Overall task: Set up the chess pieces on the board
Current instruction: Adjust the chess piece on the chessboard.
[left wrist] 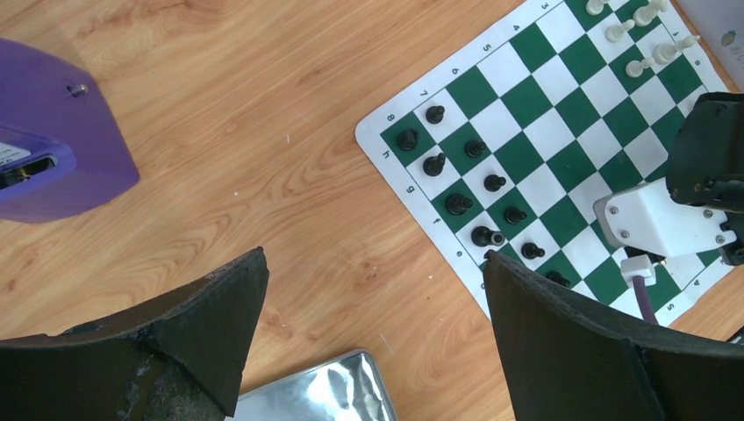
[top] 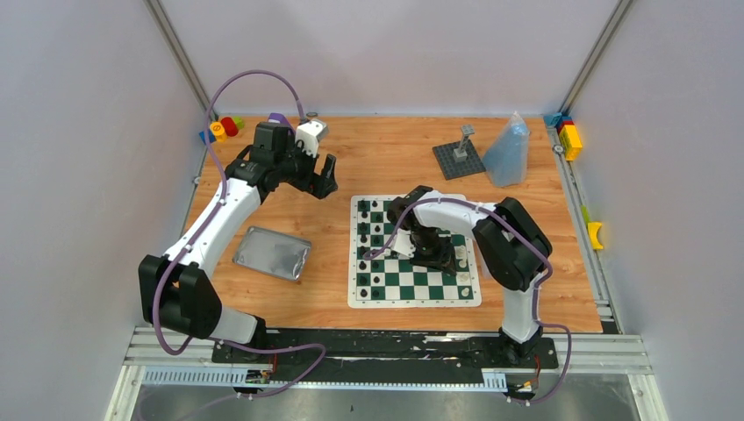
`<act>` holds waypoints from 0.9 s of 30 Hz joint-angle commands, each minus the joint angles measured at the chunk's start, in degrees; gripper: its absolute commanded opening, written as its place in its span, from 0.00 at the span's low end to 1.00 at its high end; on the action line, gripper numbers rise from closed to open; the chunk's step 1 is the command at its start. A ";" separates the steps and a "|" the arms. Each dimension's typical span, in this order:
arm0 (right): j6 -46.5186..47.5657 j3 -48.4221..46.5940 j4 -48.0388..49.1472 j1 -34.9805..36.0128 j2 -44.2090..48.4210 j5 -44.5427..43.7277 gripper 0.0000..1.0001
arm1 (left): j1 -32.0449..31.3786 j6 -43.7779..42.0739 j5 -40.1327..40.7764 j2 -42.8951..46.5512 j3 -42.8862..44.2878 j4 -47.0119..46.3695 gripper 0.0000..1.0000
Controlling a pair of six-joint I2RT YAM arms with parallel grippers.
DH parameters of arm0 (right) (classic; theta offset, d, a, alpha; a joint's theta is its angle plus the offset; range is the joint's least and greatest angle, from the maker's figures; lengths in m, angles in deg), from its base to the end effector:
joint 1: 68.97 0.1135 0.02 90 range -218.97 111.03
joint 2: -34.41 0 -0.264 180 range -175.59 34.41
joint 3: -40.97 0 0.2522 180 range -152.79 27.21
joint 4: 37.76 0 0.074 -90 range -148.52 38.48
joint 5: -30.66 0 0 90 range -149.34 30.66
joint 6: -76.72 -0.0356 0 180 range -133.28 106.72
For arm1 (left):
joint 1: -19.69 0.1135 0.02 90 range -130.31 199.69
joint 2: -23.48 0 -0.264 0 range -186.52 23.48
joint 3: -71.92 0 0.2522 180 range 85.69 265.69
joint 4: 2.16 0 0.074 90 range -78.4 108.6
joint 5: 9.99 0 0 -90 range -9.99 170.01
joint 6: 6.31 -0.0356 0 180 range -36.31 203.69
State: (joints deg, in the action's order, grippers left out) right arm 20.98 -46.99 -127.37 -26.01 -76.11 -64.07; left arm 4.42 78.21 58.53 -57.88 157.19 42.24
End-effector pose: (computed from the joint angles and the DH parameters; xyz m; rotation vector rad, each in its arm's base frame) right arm 0.2246 0.2051 0.1626 1.7384 -2.1412 0.1546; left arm 0.2989 -0.0951 0.3221 0.6019 2.1892 -0.5164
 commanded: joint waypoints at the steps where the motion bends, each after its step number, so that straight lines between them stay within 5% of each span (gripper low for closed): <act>1: 0.94 -2.31 -1.75 0.41 -1.28 -2.01 0.13 | 0.46 -0.88 0.10 1.86 -0.05 -0.89 1.00; 17: 0.60 -4.08 -1.40 0.41 -2.04 -0.71 0.17 | 0.45 -1.03 -0.06 1.87 -0.40 -1.19 1.00; 27: -1.61 -3.82 1.61 -1.22 4.70 6.95 0.39 | 0.45 -0.78 -0.52 1.67 -0.32 -1.29 1.00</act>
State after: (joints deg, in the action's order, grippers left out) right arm 20.70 -49.35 -127.35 -26.21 -77.55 -61.95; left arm 4.42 78.15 58.49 -57.88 157.19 42.24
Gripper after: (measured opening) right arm 0.360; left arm 0.998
